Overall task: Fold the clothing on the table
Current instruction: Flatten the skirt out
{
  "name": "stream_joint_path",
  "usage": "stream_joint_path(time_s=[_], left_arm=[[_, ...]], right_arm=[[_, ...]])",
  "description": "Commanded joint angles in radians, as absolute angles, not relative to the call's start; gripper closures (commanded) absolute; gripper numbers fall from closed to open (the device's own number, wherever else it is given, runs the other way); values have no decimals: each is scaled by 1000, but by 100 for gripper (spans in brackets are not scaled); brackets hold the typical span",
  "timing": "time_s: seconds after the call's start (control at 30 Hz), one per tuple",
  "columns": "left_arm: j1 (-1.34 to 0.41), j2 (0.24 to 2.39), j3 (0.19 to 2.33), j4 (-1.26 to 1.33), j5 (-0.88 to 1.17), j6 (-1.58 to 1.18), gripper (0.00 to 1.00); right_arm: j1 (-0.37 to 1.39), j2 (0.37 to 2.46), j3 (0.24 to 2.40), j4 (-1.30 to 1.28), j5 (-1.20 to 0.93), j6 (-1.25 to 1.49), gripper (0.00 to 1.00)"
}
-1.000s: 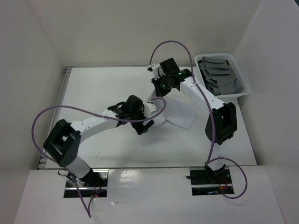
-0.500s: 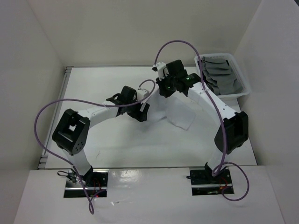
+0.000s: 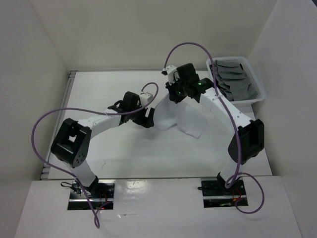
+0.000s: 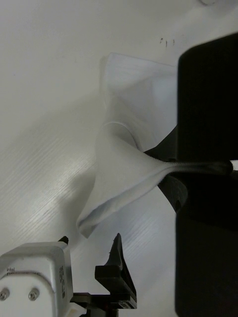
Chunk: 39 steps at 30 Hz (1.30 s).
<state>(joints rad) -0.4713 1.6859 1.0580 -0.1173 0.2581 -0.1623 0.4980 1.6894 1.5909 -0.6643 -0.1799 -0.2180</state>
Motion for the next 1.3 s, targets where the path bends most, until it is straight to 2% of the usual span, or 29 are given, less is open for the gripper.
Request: stream_joint_path(time_s=[0.0,0.33,0.57,0.7,0.73,0.83,0.87,1.03,1.13,1.27], left_arm=[[-465,1715,1080,-74,321,-173,12],[-465,1779,1098,-32,321,-144,22],[-465,1779,1129,-14,330,-126,39],[-465,1737,1129,-14,330,-104,61],[-456,1727,1129,-14,330,-95,70],[-445,1681,1129,-25,330,-86,82],[-430,1669,1129,-50,330,-86,90],[-381,1528,1166,-136,330,-23,99],[-353,1378,1166,-170,319,24,99],[-333,1295,1225,-285,308,57,99]], right_arm=[[506,1617,1586,-612,-186,-218,100],[506,1574,1566,-612,-207,-218,100],[506,1540,1539,-612,-216,-218,100],[506,1531,1526,-612,-216,-218,100],[506,1522,1517,-612,-216,-218,100],[506,1513,1497,-612,-216,-227,100],[506,1503,1487,-612,-216,-227,100],[506,1458,1444,-623,-158,-249,100],[506,1421,1434,-632,-158,-258,100],[506,1390,1443,-653,-158,-267,100]])
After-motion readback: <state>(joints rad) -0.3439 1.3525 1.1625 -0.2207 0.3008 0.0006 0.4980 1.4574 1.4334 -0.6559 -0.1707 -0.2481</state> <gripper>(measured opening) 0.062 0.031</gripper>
